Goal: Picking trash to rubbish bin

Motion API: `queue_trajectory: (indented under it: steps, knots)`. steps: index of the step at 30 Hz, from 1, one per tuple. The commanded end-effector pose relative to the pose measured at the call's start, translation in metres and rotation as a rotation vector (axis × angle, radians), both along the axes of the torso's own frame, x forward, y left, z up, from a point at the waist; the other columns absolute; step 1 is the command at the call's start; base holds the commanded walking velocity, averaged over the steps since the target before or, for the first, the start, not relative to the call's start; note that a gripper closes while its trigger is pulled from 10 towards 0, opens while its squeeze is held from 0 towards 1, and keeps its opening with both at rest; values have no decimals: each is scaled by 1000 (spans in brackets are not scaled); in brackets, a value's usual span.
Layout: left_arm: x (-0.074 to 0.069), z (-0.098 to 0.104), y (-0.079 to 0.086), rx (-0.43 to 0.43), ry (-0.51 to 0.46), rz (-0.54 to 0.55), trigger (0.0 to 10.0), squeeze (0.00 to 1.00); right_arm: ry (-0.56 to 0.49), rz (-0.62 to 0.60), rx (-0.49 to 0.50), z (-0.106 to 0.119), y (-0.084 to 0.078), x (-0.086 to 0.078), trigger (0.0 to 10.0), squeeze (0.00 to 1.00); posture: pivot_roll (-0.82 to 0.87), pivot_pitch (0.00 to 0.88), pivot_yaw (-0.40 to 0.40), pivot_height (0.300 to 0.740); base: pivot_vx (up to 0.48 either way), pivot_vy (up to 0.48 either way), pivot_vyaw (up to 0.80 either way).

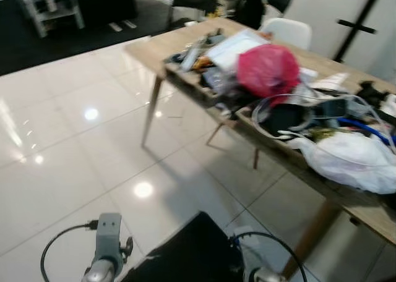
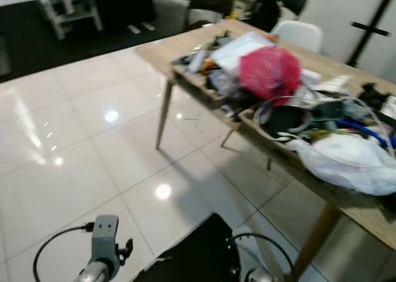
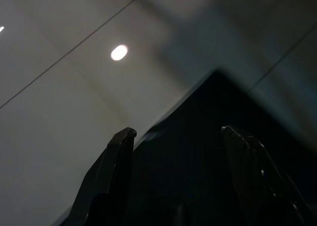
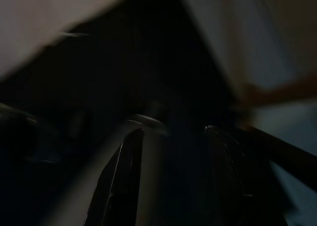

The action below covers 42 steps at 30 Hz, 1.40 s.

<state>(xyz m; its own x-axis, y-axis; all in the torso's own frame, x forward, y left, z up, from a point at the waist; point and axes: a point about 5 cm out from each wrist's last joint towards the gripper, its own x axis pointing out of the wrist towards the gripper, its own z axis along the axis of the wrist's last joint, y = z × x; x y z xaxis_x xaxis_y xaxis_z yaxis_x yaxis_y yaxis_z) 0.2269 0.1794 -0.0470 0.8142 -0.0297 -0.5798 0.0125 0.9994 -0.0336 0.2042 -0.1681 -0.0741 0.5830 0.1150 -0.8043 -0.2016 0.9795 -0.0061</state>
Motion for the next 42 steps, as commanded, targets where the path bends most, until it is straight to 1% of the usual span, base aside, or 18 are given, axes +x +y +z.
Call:
queue_trajectory:
  steps: [1,10,15,26,42]
  knots:
    - [-11,-7,4,10,44,4,10000,0,12,-12,6,-2,2,-3,10000,0,-9,86,6,740,319,0,-800]
    - [-11,-8,4,11,47,-1,10000,0,20,-17,-1,-3,1,-5,10000,0,-10,88,7,740,307,0,-743]
    - [-14,-10,1,18,64,-35,10000,0,40,10,-14,-5,1,-9,10000,0,-9,89,6,740,0,0,0]
    - [-15,-11,1,21,70,-37,10000,0,53,4,-25,-7,0,-12,10000,0,-10,90,7,740,0,0,0]
    - [-14,-11,-2,5,71,-38,10000,0,53,3,-34,-7,-2,-11,10000,0,-15,83,6,740,0,0,0]
